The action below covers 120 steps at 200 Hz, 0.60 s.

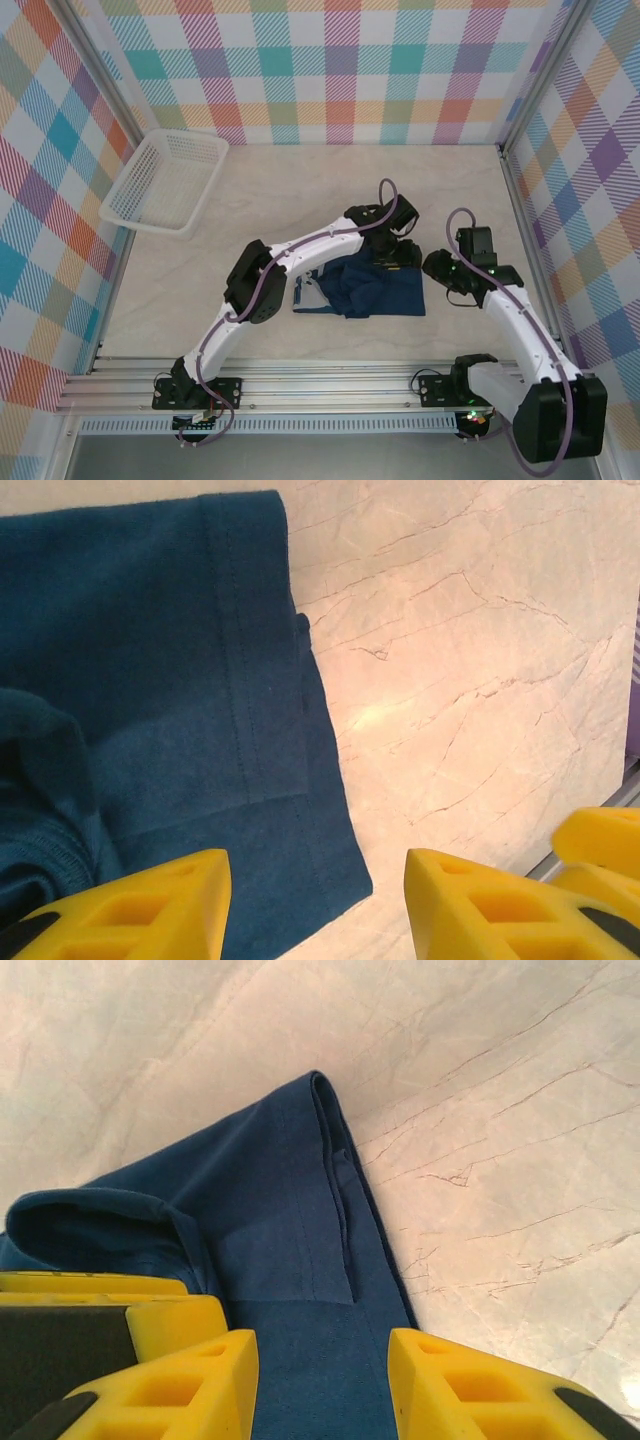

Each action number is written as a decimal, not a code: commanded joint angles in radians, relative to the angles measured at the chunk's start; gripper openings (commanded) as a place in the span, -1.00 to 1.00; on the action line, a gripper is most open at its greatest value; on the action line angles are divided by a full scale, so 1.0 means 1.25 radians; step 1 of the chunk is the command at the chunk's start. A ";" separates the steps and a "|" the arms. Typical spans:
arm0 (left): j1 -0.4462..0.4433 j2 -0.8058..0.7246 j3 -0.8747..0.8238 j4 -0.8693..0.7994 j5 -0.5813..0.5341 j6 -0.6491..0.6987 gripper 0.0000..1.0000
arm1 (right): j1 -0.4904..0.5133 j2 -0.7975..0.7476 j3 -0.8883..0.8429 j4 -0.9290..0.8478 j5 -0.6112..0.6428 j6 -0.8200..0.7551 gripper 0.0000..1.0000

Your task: Fold the inside-out t-shirt

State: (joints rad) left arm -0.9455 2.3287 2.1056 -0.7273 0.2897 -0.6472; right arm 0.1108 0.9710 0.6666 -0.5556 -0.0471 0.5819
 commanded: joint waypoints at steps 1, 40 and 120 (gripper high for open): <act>0.025 -0.119 -0.058 -0.013 -0.026 0.068 -0.01 | 0.001 -0.058 0.000 -0.028 0.015 -0.003 -0.21; 0.106 -0.364 -0.382 0.059 -0.117 0.107 0.00 | 0.127 -0.070 0.007 0.016 -0.004 -0.058 -0.08; 0.262 -0.557 -0.766 0.152 -0.142 0.089 0.05 | 0.562 0.313 0.169 0.017 0.352 -0.058 0.44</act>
State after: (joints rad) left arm -0.6178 1.6279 1.1851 -0.5735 0.1215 -0.5529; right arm 0.7525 1.2537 0.8032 -0.5205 0.2058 0.5308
